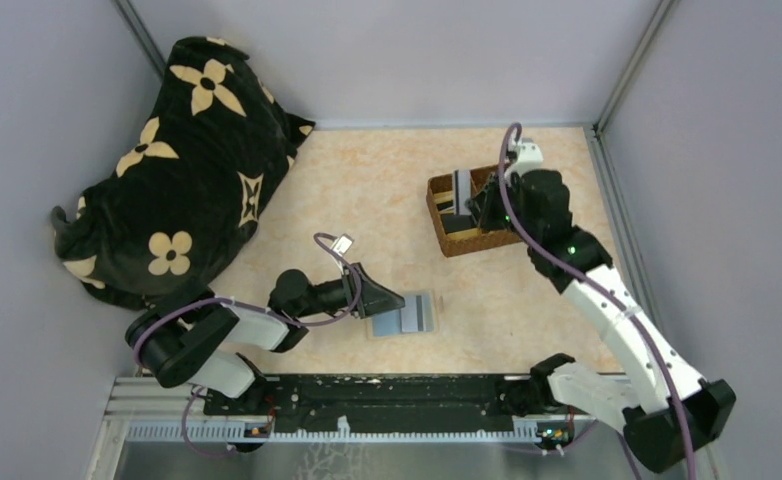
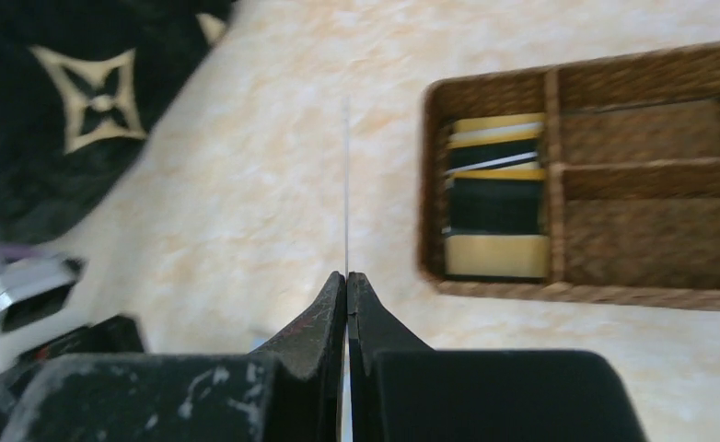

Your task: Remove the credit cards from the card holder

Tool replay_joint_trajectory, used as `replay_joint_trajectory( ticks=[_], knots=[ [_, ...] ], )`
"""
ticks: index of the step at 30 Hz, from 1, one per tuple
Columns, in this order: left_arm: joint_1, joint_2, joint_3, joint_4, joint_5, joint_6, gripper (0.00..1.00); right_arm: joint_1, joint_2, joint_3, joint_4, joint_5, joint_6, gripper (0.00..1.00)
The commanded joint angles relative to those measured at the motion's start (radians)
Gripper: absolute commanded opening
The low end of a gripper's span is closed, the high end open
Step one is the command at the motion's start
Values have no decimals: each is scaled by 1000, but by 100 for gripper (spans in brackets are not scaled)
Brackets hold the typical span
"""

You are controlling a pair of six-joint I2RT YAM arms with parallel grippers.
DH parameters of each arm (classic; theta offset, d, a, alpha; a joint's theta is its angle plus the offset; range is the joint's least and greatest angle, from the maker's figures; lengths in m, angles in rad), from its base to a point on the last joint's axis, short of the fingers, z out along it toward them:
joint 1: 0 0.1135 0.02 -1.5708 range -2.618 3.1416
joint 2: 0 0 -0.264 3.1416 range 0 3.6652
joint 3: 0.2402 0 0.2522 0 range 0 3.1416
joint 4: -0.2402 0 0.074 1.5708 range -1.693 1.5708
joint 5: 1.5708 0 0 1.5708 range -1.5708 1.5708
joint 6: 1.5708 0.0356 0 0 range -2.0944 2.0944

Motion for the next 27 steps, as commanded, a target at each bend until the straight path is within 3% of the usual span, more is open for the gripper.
replay_joint_trajectory(
  ticks=[1,9,14,27],
  knots=[
    [2,-46,-9,-30,29,54,54,-38,149,183,-223,152,-202,0],
    [2,-41,26,-91,79,78,52,-85,397,417,-415,449,-313,0],
    [2,-10,10,-34,95,50,52,-155,485,471,-429,401,-343,0],
    [2,83,-81,190,85,-57,52,-156,668,463,-328,403,-393,0]
  ],
)
